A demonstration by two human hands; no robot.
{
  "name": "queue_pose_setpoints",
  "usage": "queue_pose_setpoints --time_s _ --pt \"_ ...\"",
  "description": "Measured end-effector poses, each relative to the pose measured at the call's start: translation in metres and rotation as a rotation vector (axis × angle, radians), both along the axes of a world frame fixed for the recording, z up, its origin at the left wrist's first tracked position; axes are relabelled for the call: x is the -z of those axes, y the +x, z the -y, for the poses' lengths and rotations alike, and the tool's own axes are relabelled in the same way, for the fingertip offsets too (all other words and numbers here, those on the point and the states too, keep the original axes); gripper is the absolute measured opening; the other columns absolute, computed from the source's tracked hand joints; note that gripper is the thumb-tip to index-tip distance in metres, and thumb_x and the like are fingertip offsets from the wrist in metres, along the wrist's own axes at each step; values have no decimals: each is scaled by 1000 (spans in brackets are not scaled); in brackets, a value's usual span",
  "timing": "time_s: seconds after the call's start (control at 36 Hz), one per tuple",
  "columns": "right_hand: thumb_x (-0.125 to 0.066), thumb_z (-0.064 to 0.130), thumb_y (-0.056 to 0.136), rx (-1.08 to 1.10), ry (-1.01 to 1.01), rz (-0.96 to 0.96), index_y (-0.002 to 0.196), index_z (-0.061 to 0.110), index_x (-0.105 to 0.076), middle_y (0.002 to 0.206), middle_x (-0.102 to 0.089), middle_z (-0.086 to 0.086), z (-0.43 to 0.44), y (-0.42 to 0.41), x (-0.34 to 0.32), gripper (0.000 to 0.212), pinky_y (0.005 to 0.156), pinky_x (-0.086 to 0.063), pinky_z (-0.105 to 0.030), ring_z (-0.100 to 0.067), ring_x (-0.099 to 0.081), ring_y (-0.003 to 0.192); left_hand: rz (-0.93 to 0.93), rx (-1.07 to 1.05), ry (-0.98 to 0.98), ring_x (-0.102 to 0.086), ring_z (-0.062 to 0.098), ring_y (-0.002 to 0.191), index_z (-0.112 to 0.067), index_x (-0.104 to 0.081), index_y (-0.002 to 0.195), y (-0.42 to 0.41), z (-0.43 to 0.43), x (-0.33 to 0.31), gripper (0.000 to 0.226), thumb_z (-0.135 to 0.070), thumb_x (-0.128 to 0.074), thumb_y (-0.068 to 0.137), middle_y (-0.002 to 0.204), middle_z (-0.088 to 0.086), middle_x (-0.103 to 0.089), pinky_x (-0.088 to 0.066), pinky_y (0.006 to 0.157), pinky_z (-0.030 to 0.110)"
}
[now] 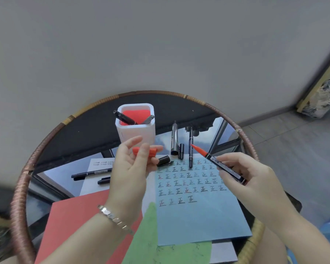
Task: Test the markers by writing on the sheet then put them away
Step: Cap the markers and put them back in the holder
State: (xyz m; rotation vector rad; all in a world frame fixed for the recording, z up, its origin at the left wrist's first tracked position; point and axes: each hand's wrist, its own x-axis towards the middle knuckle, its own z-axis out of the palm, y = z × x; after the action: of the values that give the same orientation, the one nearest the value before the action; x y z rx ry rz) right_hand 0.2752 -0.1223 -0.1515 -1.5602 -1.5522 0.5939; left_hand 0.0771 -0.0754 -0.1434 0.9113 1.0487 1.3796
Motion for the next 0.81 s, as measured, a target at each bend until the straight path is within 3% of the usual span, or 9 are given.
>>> queue_pose_setpoints --time_s 0.08,0.17,0.25,0.36,0.47,0.81 --pt "-68 11 79 -35 33 -25 89 36 -63 90 -68 14 1 -11 -1 27 72 -52 -31 -14 -65 80 78 1 -60 -60 3 61 -13 -50 100 -16 10 1 10 -14 -47 90 88 1 -74 -52 57 14" --pt "-66 20 75 -65 73 -43 92 38 -60 88 -67 16 1 -22 -3 25 66 -50 -21 -11 -63 77 144 19 -115 -61 2 61 -8 -55 98 -27 16 3 17 -17 -52 84 90 0 -74 -52 57 13" --pt "-66 20 74 -95 94 -54 90 40 -60 85 -67 17 3 -32 -7 26 57 -47 -19 -10 -60 71 176 19 -162 -61 1 61 -5 -62 97 -35 20 6 33 -24 -58 70 76 -5 -72 -52 57 14" --pt "-57 39 69 -153 108 -27 89 41 -61 84 -67 14 5 -41 -8 20 56 -48 -20 -8 -62 69 233 33 -221 -58 2 56 -3 -63 98 -40 24 8 38 -24 -60 67 65 -7 -66 -52 53 14" --pt "-55 39 69 -200 114 10 89 40 -61 83 -68 17 6 -44 -8 22 64 -47 -8 -6 -64 71 267 61 -238 -57 3 55 -1 -62 99 -41 26 9 37 -21 -60 69 66 -5 -66 -52 52 15" --pt "-56 33 69 -261 153 104 80 44 -61 84 -67 25 7 -48 -12 17 65 -44 -4 -1 -62 73 245 79 -258 -57 4 55 -7 -65 87 -41 28 7 27 -22 -63 65 74 -2 -69 -52 52 18"
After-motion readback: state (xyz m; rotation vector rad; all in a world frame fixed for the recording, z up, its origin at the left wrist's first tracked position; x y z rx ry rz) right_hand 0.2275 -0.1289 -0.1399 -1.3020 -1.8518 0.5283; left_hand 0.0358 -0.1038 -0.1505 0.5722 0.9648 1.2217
